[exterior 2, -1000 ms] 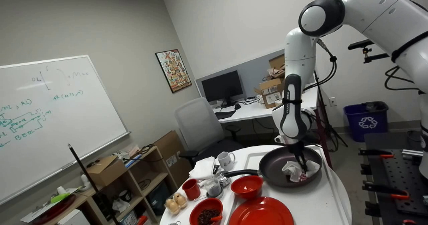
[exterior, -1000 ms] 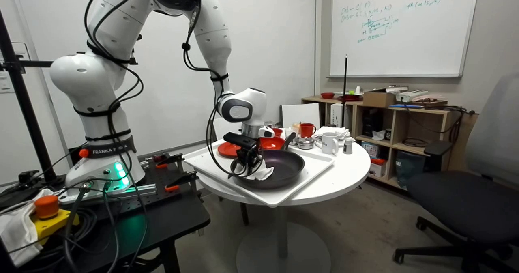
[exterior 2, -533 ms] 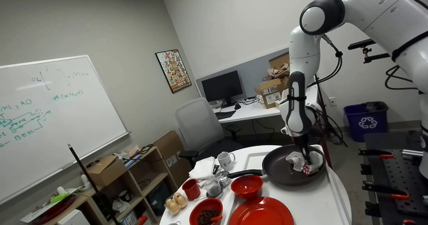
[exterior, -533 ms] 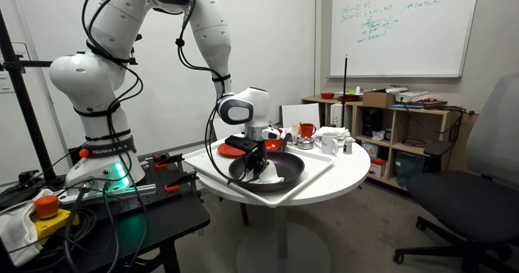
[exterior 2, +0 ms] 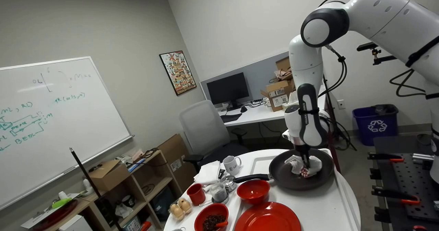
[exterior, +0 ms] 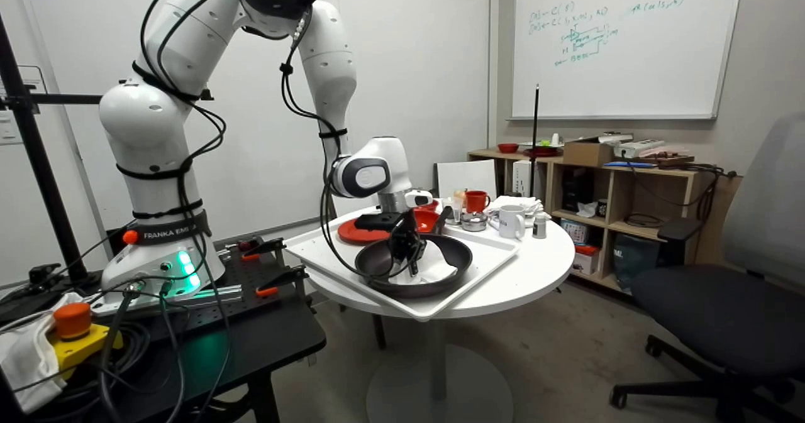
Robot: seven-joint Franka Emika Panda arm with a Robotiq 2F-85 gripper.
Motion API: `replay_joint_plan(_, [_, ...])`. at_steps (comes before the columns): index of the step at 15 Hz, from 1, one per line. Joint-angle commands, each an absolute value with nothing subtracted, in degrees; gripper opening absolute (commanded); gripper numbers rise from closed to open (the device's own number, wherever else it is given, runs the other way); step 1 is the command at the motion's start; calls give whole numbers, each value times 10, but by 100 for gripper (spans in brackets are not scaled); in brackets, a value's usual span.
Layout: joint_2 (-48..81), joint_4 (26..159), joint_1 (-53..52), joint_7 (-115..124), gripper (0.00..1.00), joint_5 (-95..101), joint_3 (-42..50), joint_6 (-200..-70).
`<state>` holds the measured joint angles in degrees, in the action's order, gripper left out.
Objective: Pick up the white towel, wipe the inside of the pan and put the towel back on the table.
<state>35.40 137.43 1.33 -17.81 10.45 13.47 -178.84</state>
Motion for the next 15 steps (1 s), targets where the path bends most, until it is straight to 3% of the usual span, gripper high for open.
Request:
replay_joint_plan(1, [387, 1361, -56, -130, 9, 117, 195, -1812])
replay_joint_plan(10, [393, 1336, -24, -104, 9, 107, 198, -1806])
replay_joint_plan(15, [427, 1275, 72, -149, 9, 121, 93, -1832])
